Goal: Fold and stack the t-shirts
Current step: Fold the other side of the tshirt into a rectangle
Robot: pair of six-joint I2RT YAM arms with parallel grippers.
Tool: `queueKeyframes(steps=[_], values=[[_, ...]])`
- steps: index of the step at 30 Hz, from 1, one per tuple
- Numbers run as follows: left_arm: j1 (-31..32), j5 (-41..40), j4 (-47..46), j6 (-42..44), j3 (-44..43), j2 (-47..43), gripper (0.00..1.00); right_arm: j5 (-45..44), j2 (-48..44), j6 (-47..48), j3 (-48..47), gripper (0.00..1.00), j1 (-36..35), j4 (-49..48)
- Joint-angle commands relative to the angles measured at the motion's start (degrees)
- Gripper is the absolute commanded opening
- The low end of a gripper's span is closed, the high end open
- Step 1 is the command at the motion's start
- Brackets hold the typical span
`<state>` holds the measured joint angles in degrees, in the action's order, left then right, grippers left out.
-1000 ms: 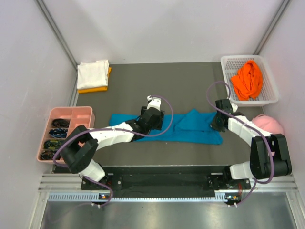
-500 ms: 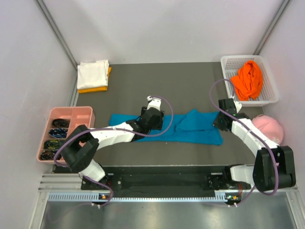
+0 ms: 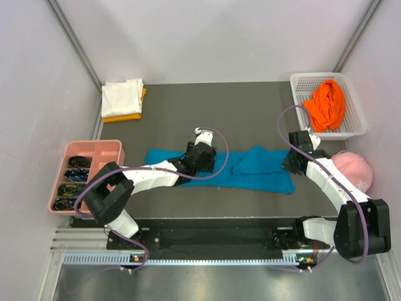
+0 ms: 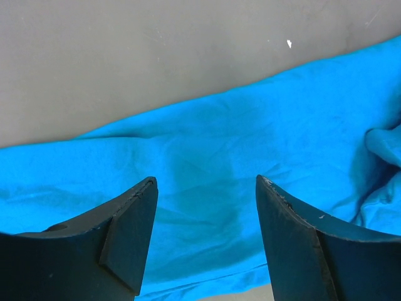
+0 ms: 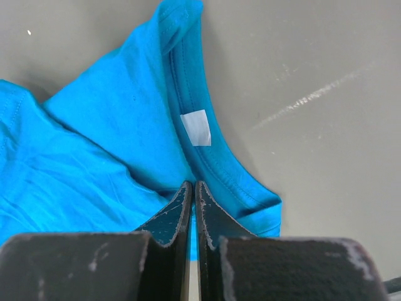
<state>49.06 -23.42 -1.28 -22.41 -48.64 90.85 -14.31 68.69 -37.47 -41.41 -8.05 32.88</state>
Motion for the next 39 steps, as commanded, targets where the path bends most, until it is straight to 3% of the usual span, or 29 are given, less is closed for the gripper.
queueKeyframes(steps=[1,14,16,24,31,39], values=[[0.1,0.0,-1.9,-0.4,-0.6,1.3,0.69,-3.1,-1.7,0.3,-1.6,0.0,0.3,0.9],[0.2,0.6,-3.0,-2.6,0.5,7.9,0.66,-2.9,-0.8,0.9,-1.5,0.0,0.6,0.7],[0.1,0.8,-3.0,-2.6,0.3,8.2,0.66,-3.0,-0.7,0.9,-1.4,0.06,0.6,0.5],[0.1,0.7,-2.9,-2.5,0.0,8.4,0.66,-2.5,0.0,1.1,-1.0,0.07,0.6,-0.2],[0.1,0.7,-2.9,-2.5,-0.2,8.5,0.65,-2.1,0.5,1.4,-1.3,0.16,0.6,-0.5],[0.2,0.3,-2.9,-2.6,0.3,8.2,0.65,-1.9,1.8,1.4,-1.0,0.17,0.6,-1.8]])
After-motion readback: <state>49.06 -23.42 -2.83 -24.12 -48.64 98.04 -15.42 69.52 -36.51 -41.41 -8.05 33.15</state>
